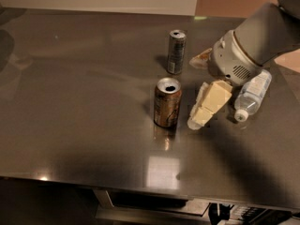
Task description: Move orange can near redbull can
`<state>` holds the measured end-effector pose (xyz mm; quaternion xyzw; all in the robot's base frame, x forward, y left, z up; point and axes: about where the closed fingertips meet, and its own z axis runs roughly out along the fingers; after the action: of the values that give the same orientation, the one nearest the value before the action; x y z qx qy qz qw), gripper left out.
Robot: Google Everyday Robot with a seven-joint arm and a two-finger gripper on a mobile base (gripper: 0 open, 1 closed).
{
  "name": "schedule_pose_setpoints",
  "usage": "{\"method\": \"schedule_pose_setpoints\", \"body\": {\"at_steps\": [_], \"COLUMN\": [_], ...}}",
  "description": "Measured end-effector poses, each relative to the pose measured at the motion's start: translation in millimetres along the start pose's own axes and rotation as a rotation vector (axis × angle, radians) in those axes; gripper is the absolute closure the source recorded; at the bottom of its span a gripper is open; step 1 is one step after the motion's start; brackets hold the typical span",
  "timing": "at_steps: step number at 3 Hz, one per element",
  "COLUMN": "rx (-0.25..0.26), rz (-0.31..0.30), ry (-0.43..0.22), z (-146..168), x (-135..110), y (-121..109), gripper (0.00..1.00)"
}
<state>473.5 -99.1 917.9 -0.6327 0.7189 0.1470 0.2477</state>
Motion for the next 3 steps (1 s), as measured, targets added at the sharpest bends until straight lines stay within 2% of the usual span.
{"method": "schedule_pose_setpoints", "body": {"at_steps": [3], "rx": [-0.03], "rz": [-0.01], "ry": [-0.061], "z": [46], "x": [-18], "y": [5], "gripper": [0.0]}}
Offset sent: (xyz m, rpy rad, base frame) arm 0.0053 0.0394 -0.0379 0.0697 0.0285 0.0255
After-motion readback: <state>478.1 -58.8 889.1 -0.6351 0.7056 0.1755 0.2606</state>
